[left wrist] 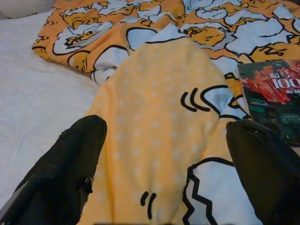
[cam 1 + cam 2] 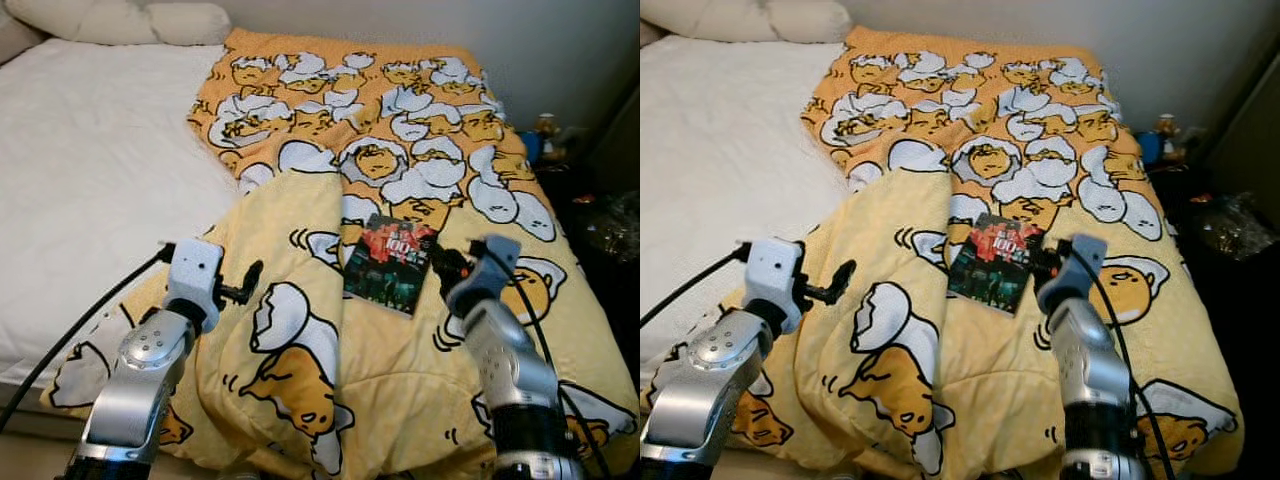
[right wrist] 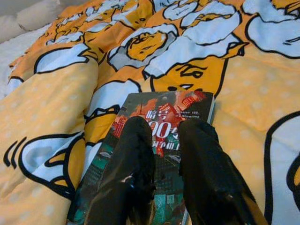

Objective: Clean up the room

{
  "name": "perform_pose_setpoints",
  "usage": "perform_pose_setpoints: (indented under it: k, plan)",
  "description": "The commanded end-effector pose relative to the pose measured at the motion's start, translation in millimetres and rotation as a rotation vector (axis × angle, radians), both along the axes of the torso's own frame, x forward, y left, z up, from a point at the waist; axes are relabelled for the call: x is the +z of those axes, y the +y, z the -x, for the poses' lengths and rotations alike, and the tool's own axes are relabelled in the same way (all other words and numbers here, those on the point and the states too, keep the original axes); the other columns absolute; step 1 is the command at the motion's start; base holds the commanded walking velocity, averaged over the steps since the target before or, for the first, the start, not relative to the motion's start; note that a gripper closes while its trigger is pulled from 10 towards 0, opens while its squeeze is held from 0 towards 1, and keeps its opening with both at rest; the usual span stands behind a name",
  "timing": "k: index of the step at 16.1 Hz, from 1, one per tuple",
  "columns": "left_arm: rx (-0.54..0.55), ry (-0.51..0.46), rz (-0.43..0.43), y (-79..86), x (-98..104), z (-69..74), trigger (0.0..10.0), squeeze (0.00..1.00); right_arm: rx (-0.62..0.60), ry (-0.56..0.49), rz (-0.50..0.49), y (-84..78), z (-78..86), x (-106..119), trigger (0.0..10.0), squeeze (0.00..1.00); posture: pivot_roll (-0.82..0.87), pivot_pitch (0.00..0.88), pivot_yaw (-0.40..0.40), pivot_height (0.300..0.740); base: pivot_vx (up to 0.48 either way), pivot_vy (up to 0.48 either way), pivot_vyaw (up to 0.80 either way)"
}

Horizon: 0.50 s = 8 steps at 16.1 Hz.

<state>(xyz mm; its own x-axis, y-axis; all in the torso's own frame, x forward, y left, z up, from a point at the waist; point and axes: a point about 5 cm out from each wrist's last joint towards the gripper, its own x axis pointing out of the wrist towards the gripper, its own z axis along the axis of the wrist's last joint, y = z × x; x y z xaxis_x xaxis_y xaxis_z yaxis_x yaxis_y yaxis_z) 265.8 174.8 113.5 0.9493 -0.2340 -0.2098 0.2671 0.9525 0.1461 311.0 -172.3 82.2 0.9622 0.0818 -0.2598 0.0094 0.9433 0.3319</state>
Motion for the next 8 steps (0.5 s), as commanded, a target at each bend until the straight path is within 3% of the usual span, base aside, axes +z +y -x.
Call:
perform_pose_setpoints:
  k: [1,4,8]
  plan:
    - [-0.03,0.018,0.004,-3.4,-2,1.9,10.0,0.0,0.068,0.064,-0.002,6.2,-4.5,-4,10.0,1.0,0.07,0.0,-0.031,0.74,0.0,0.0,0.0]
    - [-0.166,0.029,-0.065,-10.4,1,-2.0,10.0,0.0,0.175,0.153,0.088,6.6,-23.9,-12,10.0,1.0,0.1,0.0,-0.033,0.74,0.0,0.0,0.0]
    - [-0.305,0.072,-0.144,1.0,13,0.9,10.0,0.0,0.33,0.207,0.291,9.4,-47.5,-6,10.0,1.0,0.17,0.0,-0.068,0.74,0.0,0.0,0.0]
